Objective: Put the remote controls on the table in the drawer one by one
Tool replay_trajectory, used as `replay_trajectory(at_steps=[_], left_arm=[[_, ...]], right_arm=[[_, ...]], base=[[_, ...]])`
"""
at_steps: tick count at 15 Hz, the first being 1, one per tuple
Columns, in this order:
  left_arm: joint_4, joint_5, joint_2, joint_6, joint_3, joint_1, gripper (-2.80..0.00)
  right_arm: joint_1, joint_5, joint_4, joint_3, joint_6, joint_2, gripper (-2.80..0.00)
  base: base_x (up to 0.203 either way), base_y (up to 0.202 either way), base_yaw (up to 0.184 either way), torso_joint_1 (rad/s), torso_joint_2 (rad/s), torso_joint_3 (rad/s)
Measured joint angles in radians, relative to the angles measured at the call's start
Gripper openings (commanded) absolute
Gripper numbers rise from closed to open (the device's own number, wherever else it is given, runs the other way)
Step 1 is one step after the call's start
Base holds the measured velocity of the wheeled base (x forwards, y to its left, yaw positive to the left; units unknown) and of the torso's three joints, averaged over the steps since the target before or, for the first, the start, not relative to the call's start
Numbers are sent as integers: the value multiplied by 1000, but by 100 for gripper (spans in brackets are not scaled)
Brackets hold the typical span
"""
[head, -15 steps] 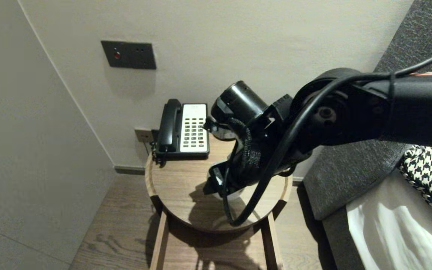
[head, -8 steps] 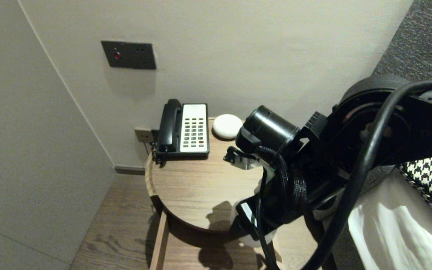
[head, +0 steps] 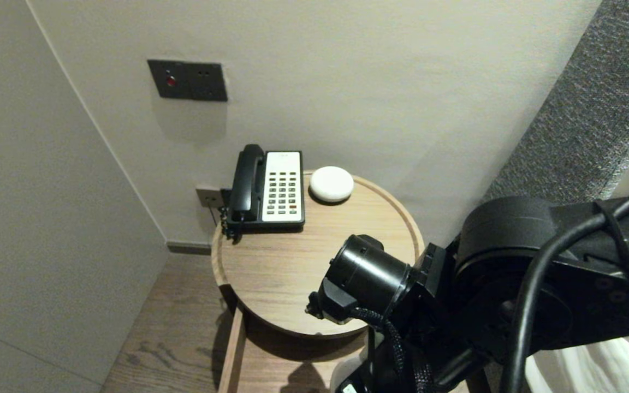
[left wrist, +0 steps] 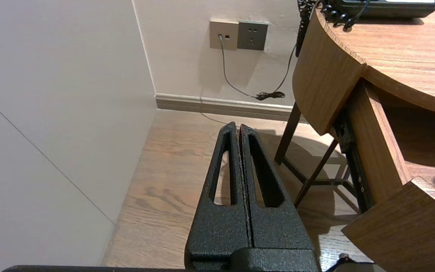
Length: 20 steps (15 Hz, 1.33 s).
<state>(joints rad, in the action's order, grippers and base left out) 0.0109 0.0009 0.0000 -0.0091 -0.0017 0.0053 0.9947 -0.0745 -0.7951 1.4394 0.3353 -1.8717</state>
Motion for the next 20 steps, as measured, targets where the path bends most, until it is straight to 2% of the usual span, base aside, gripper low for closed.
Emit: replay_trajectory(at_steps=[5, 20], left_arm=[[-1, 0, 0, 0, -1, 0, -280], [0, 0, 0, 1, 0, 0, -280]], right_arm=[[44, 4, 54, 17, -1, -77, -280], [34, -17, 71, 277, 19, -325, -280]], base=[[0, 0, 0, 0, 0, 0], [0, 0, 0, 0, 0, 0]])
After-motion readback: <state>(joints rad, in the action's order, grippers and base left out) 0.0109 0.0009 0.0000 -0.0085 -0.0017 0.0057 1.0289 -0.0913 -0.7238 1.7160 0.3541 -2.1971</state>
